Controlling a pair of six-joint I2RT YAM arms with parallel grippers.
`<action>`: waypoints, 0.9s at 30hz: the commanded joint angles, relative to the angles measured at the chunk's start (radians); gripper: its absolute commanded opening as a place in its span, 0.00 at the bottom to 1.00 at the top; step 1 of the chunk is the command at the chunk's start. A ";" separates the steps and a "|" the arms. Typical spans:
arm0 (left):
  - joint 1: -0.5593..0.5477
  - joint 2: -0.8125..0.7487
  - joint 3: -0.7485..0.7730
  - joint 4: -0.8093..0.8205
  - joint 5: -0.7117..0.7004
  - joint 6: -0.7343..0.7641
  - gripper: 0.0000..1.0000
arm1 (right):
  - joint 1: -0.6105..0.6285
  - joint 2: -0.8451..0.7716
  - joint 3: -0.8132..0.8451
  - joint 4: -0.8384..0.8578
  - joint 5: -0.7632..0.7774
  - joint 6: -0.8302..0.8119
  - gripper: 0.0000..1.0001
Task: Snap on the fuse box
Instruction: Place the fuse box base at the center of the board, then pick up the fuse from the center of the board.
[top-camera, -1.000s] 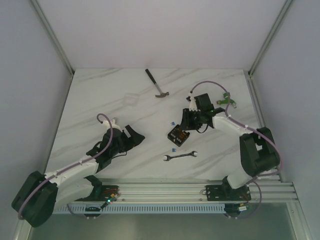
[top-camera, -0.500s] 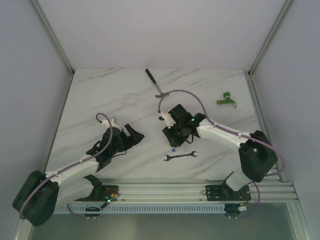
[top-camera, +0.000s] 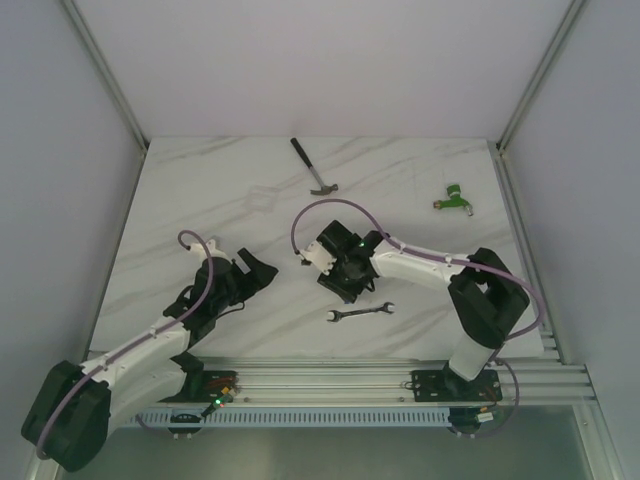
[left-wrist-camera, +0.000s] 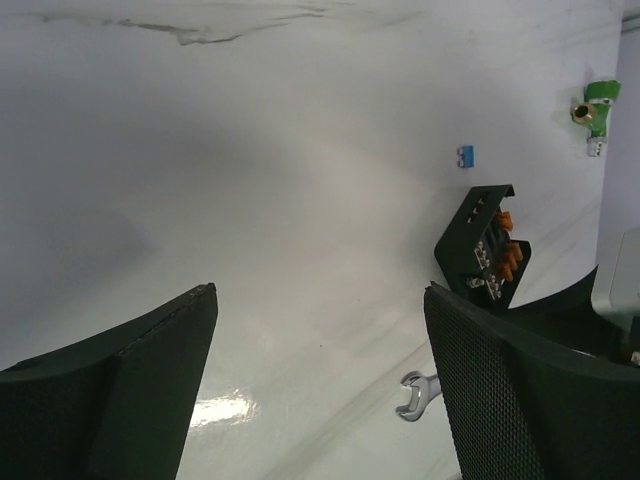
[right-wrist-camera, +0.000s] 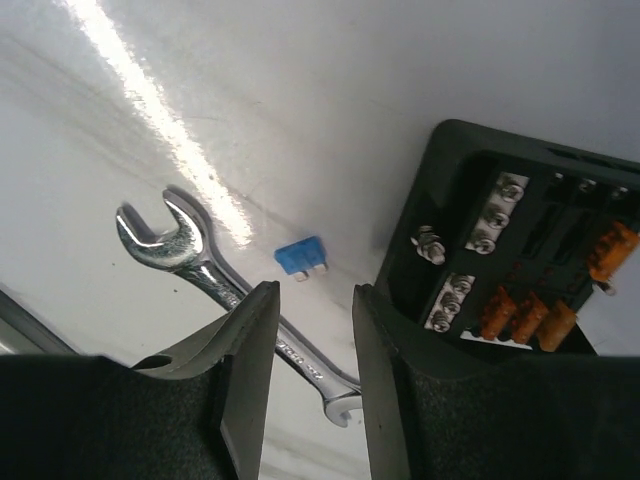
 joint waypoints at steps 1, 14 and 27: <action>0.014 -0.018 -0.019 -0.028 -0.008 0.014 0.93 | 0.027 0.025 0.032 -0.031 0.007 -0.058 0.42; 0.017 -0.028 -0.024 -0.028 0.000 0.017 0.93 | 0.028 0.116 0.036 -0.031 0.020 -0.080 0.41; 0.017 -0.039 -0.029 -0.028 0.005 0.016 0.93 | 0.041 0.160 0.038 -0.024 0.077 -0.061 0.36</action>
